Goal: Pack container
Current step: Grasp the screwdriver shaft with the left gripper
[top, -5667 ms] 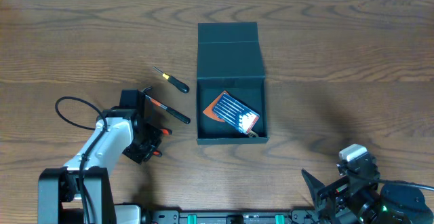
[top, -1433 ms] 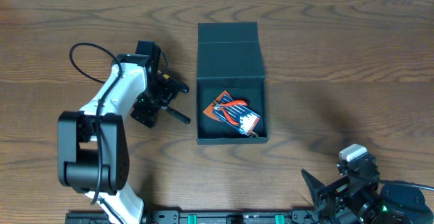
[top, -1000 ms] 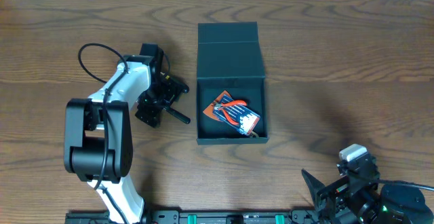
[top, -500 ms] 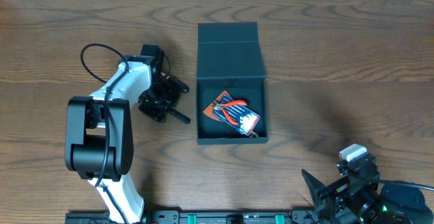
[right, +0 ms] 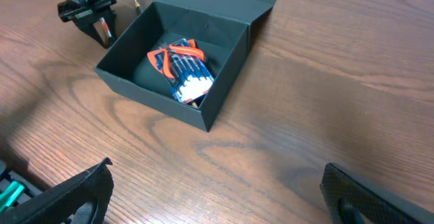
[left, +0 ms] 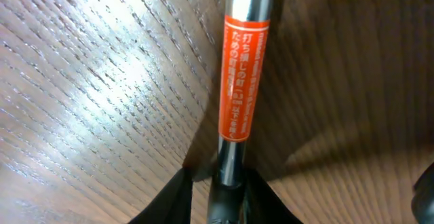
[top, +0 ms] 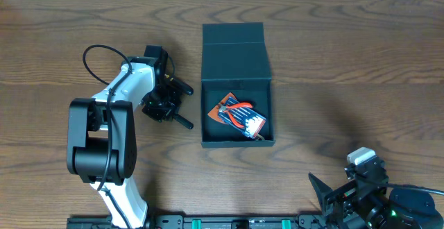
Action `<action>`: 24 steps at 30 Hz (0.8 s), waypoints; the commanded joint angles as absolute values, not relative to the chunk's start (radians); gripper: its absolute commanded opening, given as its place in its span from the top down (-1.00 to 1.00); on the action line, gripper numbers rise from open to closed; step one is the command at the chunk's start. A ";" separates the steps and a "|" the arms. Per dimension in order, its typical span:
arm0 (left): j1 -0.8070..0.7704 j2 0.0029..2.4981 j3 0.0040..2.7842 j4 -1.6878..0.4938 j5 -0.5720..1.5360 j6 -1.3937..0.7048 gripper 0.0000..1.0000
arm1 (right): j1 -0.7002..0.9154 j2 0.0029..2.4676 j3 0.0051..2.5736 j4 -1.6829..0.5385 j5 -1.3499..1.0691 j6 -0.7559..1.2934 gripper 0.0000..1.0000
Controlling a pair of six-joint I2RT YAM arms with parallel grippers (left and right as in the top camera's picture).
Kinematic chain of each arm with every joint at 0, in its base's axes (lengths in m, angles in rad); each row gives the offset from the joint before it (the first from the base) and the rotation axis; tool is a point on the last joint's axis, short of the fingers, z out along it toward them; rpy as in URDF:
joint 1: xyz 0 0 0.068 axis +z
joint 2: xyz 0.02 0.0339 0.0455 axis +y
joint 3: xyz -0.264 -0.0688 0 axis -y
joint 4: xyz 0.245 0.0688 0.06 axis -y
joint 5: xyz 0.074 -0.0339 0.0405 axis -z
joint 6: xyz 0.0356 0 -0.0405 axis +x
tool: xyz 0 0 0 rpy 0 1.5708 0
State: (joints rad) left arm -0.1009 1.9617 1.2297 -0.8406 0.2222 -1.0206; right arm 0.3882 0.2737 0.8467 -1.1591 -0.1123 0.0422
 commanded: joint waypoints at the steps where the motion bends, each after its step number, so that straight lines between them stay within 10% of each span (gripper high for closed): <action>1: -0.097 1.993 1.234 -0.847 0.203 -1.018 0.57 | 0.380 0.270 0.847 -1.159 -0.112 0.055 -0.98; 24: -0.097 1.937 1.235 -0.847 0.202 -1.018 0.85 | 0.380 0.270 0.847 -1.159 -0.112 0.055 -0.98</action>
